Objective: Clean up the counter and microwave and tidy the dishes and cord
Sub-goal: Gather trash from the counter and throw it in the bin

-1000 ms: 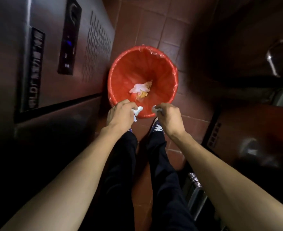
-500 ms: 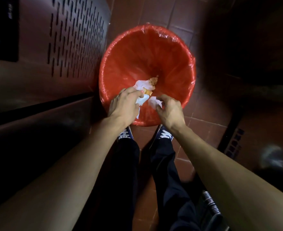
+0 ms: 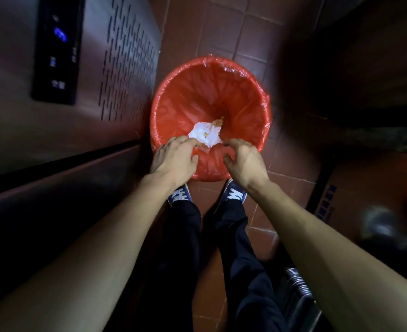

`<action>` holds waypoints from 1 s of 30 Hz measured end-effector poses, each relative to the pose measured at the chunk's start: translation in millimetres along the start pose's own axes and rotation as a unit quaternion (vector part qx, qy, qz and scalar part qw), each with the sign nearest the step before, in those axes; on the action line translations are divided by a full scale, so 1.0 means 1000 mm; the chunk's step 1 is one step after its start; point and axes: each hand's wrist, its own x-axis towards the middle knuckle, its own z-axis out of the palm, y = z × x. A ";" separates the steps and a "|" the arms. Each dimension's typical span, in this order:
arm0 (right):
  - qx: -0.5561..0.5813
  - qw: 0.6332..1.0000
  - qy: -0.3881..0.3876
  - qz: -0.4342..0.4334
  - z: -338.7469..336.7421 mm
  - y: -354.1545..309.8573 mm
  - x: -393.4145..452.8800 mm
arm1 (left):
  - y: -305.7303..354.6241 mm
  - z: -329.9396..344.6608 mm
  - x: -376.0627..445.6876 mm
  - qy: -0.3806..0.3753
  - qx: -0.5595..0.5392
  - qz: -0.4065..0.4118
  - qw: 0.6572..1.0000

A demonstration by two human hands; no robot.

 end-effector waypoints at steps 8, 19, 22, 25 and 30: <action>-0.053 0.996 0.033 -0.069 -0.090 -0.055 -0.032 | 0.029 -0.076 -0.050 0.032 0.030 0.006 0.999; -0.124 0.978 0.070 -0.155 -0.227 -0.113 -0.109 | 0.117 -0.174 -0.147 0.104 0.030 0.008 0.994; -0.130 0.970 0.077 -0.189 -0.266 -0.133 -0.137 | 0.143 -0.199 -0.183 0.136 0.029 0.003 0.990; -0.117 0.961 0.088 -0.234 -0.298 -0.153 -0.162 | 0.165 -0.221 -0.219 0.173 0.026 -0.004 0.985; -0.112 0.935 0.093 -0.323 -0.336 -0.191 -0.193 | 0.182 -0.254 -0.280 0.240 0.021 -0.032 0.970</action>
